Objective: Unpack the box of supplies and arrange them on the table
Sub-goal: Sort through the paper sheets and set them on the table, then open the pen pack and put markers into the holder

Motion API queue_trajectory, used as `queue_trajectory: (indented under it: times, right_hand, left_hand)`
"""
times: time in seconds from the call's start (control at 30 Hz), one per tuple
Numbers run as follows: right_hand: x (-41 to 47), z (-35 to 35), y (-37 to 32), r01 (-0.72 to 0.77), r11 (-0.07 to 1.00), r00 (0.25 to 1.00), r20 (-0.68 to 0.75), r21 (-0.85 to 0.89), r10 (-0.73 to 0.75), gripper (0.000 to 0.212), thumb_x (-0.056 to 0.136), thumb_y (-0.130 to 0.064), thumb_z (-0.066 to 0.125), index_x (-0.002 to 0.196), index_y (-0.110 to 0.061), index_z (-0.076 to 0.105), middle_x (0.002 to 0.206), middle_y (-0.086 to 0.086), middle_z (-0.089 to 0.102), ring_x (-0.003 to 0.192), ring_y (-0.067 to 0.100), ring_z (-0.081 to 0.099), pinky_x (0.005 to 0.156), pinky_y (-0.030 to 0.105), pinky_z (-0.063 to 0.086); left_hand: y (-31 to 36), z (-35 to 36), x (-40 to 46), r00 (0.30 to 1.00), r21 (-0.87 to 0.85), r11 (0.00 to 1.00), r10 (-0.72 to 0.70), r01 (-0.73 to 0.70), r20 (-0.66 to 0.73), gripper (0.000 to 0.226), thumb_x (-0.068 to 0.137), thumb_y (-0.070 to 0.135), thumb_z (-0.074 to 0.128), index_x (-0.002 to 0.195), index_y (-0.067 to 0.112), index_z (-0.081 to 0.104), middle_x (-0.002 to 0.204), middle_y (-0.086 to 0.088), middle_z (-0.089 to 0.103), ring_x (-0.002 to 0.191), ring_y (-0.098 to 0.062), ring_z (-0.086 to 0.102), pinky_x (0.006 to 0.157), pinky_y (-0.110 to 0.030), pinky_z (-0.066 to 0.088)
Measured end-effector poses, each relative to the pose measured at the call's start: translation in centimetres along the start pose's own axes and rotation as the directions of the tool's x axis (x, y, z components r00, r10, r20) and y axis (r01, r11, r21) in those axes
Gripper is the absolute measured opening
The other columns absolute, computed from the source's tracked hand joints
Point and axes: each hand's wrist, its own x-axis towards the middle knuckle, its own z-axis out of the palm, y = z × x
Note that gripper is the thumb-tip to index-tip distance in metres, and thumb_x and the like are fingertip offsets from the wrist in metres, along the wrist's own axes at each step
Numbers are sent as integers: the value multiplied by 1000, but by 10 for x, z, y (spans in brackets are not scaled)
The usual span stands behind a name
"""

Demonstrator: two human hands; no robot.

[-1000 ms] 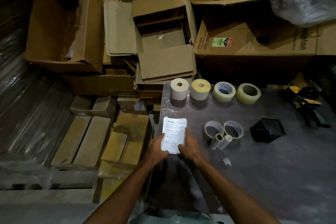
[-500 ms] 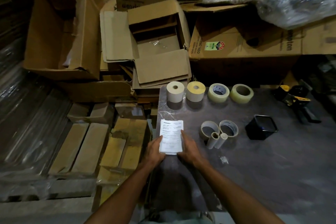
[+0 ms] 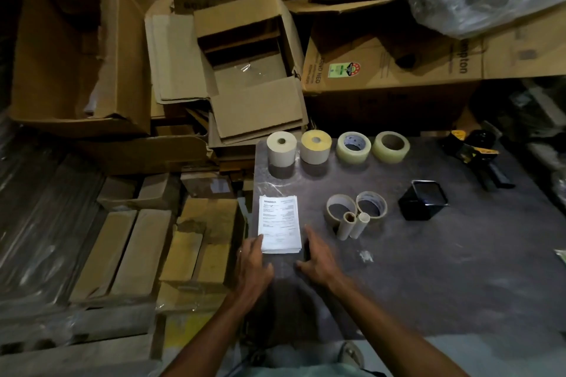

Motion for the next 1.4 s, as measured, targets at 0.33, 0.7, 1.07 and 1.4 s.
queue_trajectory:
  times: [0.33, 0.7, 1.07, 1.4]
  right_hand:
    - [-58, -36, 57, -75, 997, 996, -46, 11, 76, 69, 83, -21, 71, 144, -10, 41, 144, 9, 48, 131, 22, 47, 109, 27, 36]
    - [-139, -163, 173, -132, 986, 985, -95, 106, 142, 48, 81, -15, 71, 127, -14, 59, 122, 3, 63, 110, 17, 61, 99, 35, 50]
    - [-190, -266, 284, -229, 965, 947, -201, 128, 251, 49, 74, -28, 70, 121, -16, 63, 119, 2, 67, 108, 17, 63, 96, 35, 52]
    - [-190, -347, 364, -365, 922, 822, -420, 131, 386, 46, 73, -15, 76, 118, -8, 66, 113, 12, 68, 107, 27, 63, 94, 31, 47]
  left_hand:
    - [70, 62, -34, 999, -164, 986, -11, 19, 53, 45, 79, 20, 62, 121, 3, 65, 121, -16, 65, 114, -32, 60, 104, -40, 45]
    - [193, 167, -89, 982, -235, 970, -17, 61, 187, 33, 85, 14, 69, 118, 9, 69, 114, -5, 70, 96, -12, 67, 80, -7, 43]
    - [320, 276, -116, 958, -215, 976, 89, -29, 273, 31, 84, 21, 70, 115, 15, 69, 110, 2, 72, 95, -10, 68, 90, -23, 52]
    - [406, 355, -88, 847, -311, 934, 307, -178, 435, 37, 89, 15, 66, 126, 16, 63, 116, 5, 66, 96, -5, 63, 79, 0, 43]
